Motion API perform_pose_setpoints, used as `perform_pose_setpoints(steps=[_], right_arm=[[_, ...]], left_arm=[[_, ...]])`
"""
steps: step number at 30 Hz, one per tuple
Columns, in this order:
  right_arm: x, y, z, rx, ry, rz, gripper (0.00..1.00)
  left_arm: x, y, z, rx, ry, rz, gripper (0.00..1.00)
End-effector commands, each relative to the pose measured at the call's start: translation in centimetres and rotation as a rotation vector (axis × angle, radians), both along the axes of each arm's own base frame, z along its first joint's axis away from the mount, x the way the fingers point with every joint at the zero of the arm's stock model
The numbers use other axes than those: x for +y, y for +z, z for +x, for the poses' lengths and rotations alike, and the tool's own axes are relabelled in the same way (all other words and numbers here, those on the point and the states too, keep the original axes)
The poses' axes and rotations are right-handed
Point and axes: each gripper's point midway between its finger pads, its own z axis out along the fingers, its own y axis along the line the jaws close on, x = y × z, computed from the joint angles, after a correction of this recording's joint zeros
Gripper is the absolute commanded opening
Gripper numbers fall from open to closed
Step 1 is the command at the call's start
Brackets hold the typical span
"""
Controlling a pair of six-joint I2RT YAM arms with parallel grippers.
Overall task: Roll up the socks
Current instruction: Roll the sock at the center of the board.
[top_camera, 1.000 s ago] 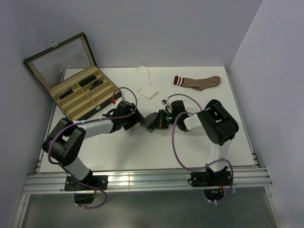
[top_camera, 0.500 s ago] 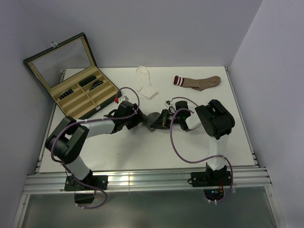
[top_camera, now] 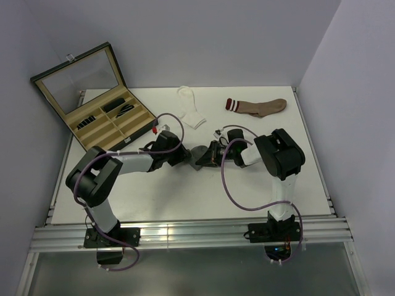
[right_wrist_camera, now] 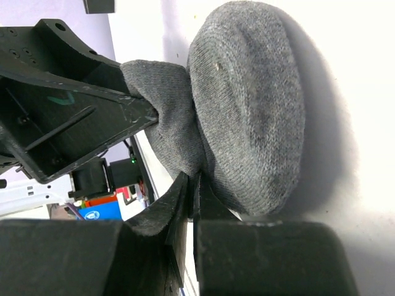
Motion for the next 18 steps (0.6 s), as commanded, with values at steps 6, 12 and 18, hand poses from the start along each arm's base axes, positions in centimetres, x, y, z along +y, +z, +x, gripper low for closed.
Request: perform_pose_setpoints(steps=[6, 12, 18], right_arm=[[-2.3, -3.7, 0.6, 0.006, -0.057, -0.216, 0.13], [-2.5, -3.1, 0.5, -0.059, -0.047, -0.296, 0.24], [-3.0, -1.2, 0.8, -0.206, -0.066, -0.423, 0.38]], left_arm=[[-0.4, -1.7, -0.6, 0.049, -0.034, 0.06, 0.38], [-0.8, -2.2, -0.6, 0.069, -0.044, 0.09, 0.25], [-0.1, -2.3, -0.6, 0.083, -0.044, 0.161, 0.11]])
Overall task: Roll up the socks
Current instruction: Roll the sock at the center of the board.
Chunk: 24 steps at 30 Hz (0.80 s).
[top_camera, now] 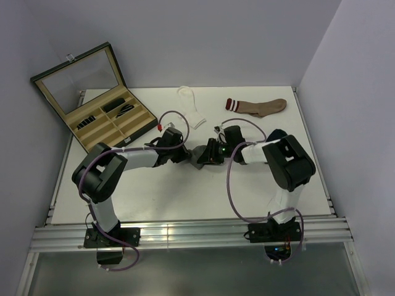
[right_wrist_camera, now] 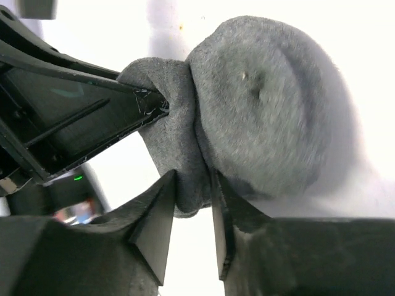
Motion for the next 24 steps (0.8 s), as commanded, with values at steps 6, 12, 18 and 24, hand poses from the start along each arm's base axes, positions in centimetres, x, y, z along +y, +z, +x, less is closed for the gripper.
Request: perform_pose_setpoints(steps=[6, 12, 18, 24], right_arm=[[-3.0, 2.9, 1.0, -0.354, -0.1, -0.37, 0.47], [-1.2, 5.5, 0.4, -0.598, -0.023, -0.46, 0.55], [0.5, 5.1, -0.3, -0.673, 0.031, -0.519, 0.57], [2.1, 3.9, -1.2, -0.728, 0.101, -0.573, 0.57]], left_arm=[[1.0, -1.6, -1.3, 0.053, -0.039, 0.13, 0.07], [0.8, -1.3, -1.2, 0.049, -0.051, 0.141, 0.07], [1.0, -1.0, -1.2, 0.053, -0.048, 0.152, 0.06], [0.9, -1.0, -1.2, 0.057, -0.051, 0.148, 0.06]])
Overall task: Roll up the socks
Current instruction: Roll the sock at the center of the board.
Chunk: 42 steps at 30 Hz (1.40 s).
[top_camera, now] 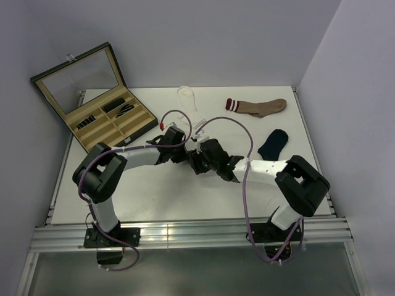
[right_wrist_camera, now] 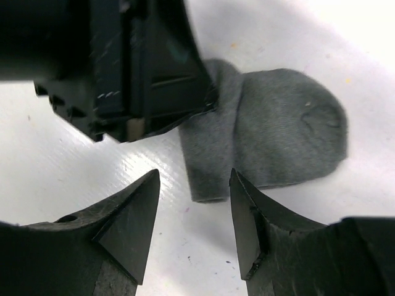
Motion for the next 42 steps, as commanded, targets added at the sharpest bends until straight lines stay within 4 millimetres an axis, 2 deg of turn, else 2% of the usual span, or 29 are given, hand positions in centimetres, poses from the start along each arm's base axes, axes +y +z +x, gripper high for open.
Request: perform_pose_setpoints(steps=[1, 6, 12, 15, 16, 19, 23, 27, 30, 31, 32, 34, 38, 42], right_arm=[[0.7, -0.1, 0.6, -0.08, 0.018, -0.055, 0.56], [1.2, -1.4, 0.5, -0.07, 0.025, -0.098, 0.54], [0.6, -3.7, 0.5, -0.029, -0.006, -0.158, 0.42], [0.1, -4.4, 0.4, -0.009, -0.029, -0.181, 0.23], [0.1, -4.7, 0.3, 0.004, -0.025, -0.18, 0.12], [0.5, -4.5, -0.3, 0.055, -0.009, -0.125, 0.0], [1.0, -3.8, -0.8, 0.167, 0.021, 0.022, 0.0], [0.6, -3.2, -1.2, 0.33, 0.041, 0.226, 0.0], [0.5, -2.8, -1.3, 0.429, 0.052, 0.357, 0.0], [0.5, -3.2, -1.6, 0.47, 0.058, 0.385, 0.0], [0.6, -3.1, -1.3, 0.5, 0.048, 0.431, 0.0], [0.6, -2.6, -1.6, 0.564, 0.078, 0.504, 0.0], [0.5, -3.4, -1.4, 0.707, 0.049, 0.613, 0.0], [-0.2, -3.9, -0.5, 0.762, 0.016, 0.701, 0.0]], left_arm=[[0.7, -1.1, -0.6, 0.027, -0.021, 0.069, 0.06], [0.6, -0.9, -0.6, 0.026, -0.019, 0.062, 0.06], [0.5, -0.7, -0.7, 0.024, -0.023, 0.052, 0.08], [0.4, -0.5, -0.7, 0.019, -0.027, 0.044, 0.1], [0.4, -0.5, -0.8, 0.017, -0.027, 0.043, 0.12], [0.6, -0.2, -0.8, 0.009, -0.023, 0.039, 0.24], [0.8, 0.8, -0.9, -0.017, -0.015, 0.025, 0.39], [1.0, 2.2, -0.9, -0.039, 0.001, -0.008, 0.59], [1.3, 3.4, -0.8, -0.068, 0.022, -0.035, 0.69], [1.6, 3.4, -1.0, -0.069, 0.027, -0.036, 0.71], [1.5, 4.0, -0.9, -0.083, 0.031, -0.054, 0.76], [1.6, 4.3, -1.0, -0.096, 0.03, -0.07, 0.8], [1.1, 4.9, -1.1, -0.115, 0.011, -0.11, 0.82], [0.5, 4.1, -1.3, -0.102, -0.008, -0.127, 0.83]])
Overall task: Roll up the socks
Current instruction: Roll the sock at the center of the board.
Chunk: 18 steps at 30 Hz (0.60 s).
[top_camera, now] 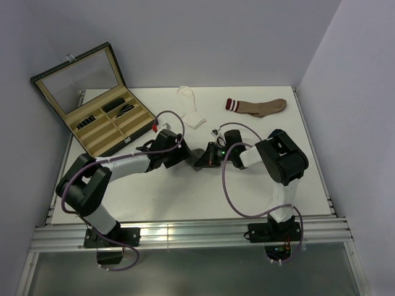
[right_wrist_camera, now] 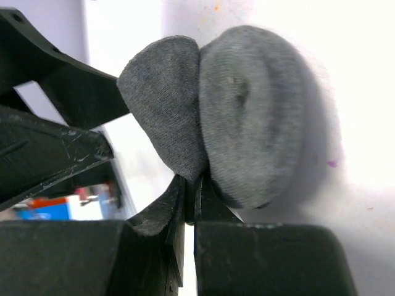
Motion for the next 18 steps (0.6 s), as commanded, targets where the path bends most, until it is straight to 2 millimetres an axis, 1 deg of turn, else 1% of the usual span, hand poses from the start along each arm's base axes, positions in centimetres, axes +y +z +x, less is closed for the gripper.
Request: perform_pose_setpoints(steps=[1, 3, 6, 11, 18], right_arm=[[-0.3, -0.4, -1.0, 0.133, -0.001, 0.098, 0.0], [-0.8, -1.2, -0.8, 0.171, -0.017, 0.096, 0.0], [-1.2, -1.7, -0.7, 0.204, -0.031, 0.097, 0.0], [-1.4, -2.2, -0.2, 0.204, -0.026, 0.06, 0.01], [-1.4, -2.6, 0.4, 0.215, -0.009, 0.0, 0.02]], left_arm=[[-1.1, 1.0, 0.5, -0.034, -0.019, -0.064, 0.83], [-1.3, 0.3, 0.5, -0.02, -0.023, -0.062, 0.82], [-1.7, 0.0, 0.9, -0.017, -0.022, -0.063, 0.8], [-2.1, -0.9, 1.3, -0.001, -0.024, -0.049, 0.76], [-2.0, -2.4, 1.4, 0.03, -0.007, -0.03, 0.72]])
